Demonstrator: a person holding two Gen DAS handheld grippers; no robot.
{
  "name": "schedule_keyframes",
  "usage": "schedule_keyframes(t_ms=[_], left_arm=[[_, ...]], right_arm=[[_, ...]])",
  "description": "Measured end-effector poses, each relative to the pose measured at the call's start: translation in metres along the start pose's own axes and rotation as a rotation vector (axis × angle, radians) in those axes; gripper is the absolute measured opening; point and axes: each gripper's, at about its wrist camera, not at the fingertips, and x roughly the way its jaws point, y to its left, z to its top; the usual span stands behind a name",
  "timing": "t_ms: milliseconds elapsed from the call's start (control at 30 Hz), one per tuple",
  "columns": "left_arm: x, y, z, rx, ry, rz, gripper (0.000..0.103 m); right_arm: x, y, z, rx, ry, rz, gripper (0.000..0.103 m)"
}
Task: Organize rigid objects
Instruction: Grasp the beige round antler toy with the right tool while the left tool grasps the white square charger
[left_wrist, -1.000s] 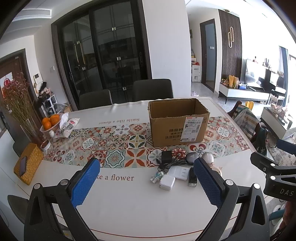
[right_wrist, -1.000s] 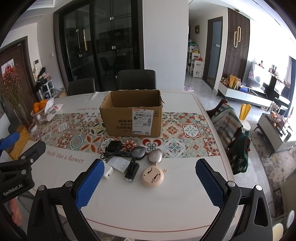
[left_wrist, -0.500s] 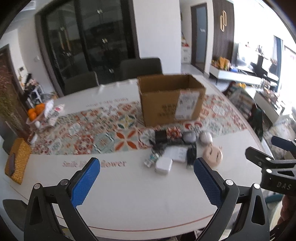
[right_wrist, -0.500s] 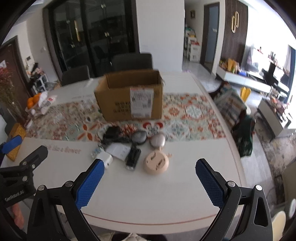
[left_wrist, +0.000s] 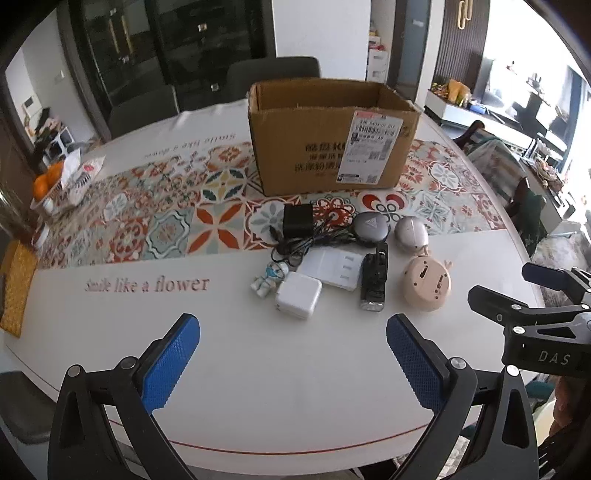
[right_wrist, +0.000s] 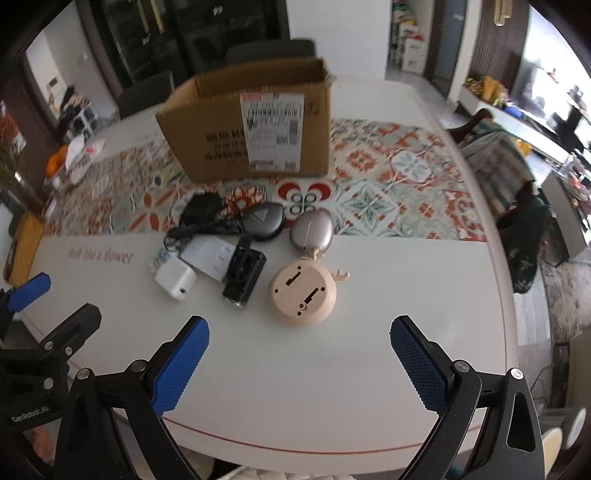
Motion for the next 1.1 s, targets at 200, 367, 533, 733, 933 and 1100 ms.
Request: schedule_keyframes(t_ms=[200, 367, 533, 733, 933, 1100], left_arm=[[0.018, -0.008, -0.003, 0.003, 0.016, 0.022, 0.103], [0.040, -0.011, -0.001, 0.019, 0.049, 0.030, 0.103], [0.063, -0.009, 0.004, 0.025, 0.066, 0.052, 0.103], [0.081, -0.007, 0.007, 0.040, 0.084, 0.082, 0.103], [0.092, -0.005, 0.007, 0.047, 0.107, 0.081, 0.103], [0.100, -0.004, 0.006, 0.064, 0.119, 0.081, 0.103]], right_arm=[[0.030, -0.008, 0.008, -0.027, 0.058, 0.027, 0.099], [0.054, -0.010, 0.011, -0.023, 0.098, 0.040, 0.098], [0.087, -0.007, 0.016, -0.023, 0.167, 0.023, 0.095], [0.116, -0.003, 0.019, -0.019, 0.240, 0.022, 0.090], [0.132, 0.002, 0.023, -0.025, 0.264, 0.006, 0.088], [0.144, 0.006, 0.029, -0.031, 0.273, -0.009, 0.081]])
